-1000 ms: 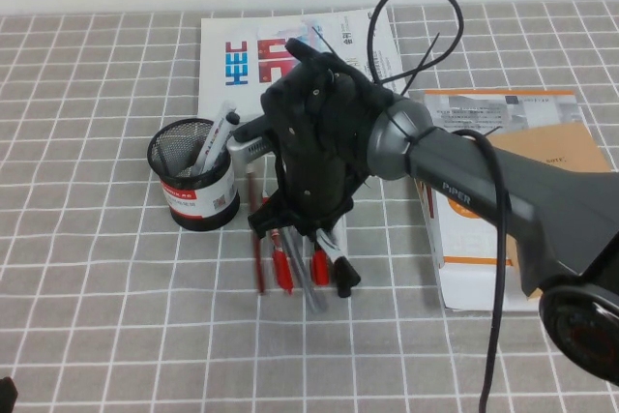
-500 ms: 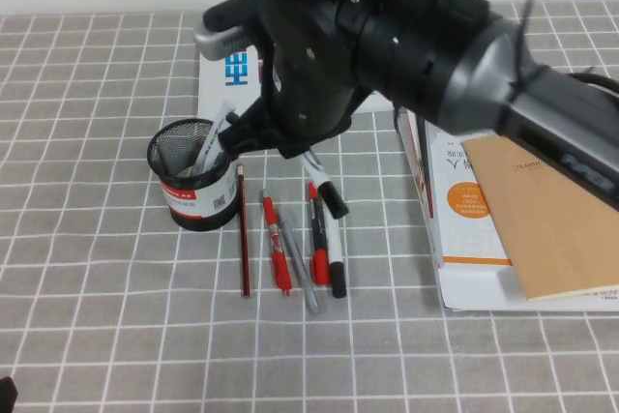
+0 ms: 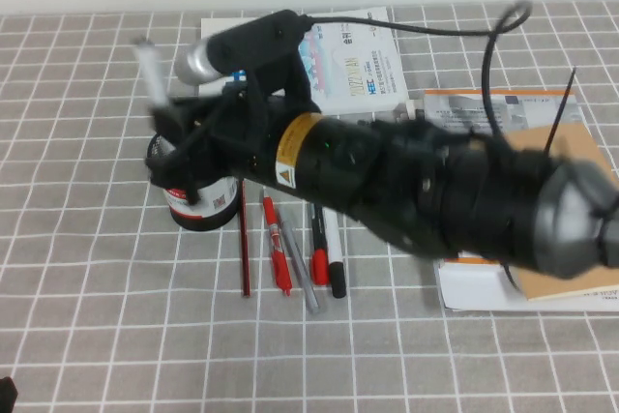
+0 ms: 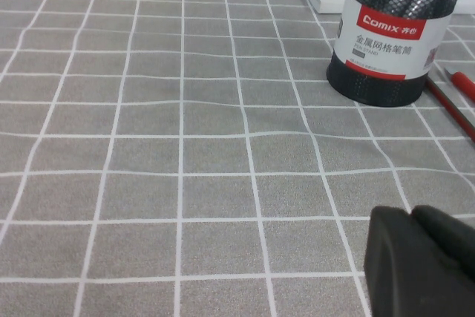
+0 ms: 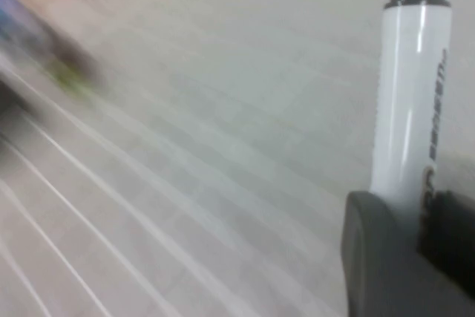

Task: Put the pen into the pen holder
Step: Place the pen onto the pen holder

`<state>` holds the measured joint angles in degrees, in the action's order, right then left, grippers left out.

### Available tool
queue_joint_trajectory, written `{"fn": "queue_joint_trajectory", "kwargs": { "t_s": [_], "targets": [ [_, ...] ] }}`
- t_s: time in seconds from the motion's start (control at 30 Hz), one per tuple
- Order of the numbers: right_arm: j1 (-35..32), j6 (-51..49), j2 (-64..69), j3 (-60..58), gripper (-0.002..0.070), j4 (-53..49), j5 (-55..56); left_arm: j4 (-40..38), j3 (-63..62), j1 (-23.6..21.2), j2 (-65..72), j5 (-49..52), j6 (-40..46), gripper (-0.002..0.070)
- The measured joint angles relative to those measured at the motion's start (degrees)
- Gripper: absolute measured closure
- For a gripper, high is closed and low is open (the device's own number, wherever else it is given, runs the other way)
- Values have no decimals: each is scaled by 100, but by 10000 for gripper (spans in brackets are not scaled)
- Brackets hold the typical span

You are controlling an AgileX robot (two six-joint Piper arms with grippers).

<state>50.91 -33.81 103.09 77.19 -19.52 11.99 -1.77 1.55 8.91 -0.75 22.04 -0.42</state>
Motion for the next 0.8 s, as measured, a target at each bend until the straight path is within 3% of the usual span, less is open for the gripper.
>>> {"fn": "queue_joint_trajectory", "kwargs": {
  "t_s": [0.1,0.2,0.37,0.53,0.6,0.7,0.8],
  "targets": [
    [-44,546,253,-169,585,251,1891,0,0,0,0,0,0,680],
    [-44,1176,689,5,585,877,2809,0,0,0,0,0,0,680],
    [-109,1869,1495,565,551,1436,2892,0,0,0,0,0,0,680],
    [-255,1972,2060,1198,361,1540,2581,0,0,0,0,0,0,680],
    [-315,1986,2174,1401,321,1549,2353,0,0,0,0,0,0,680],
    [-390,2092,2233,1541,318,1549,2189,0,0,0,0,0,0,680],
    [-416,2117,2189,1553,369,1538,2177,0,0,0,0,0,0,680]
  ]
}}
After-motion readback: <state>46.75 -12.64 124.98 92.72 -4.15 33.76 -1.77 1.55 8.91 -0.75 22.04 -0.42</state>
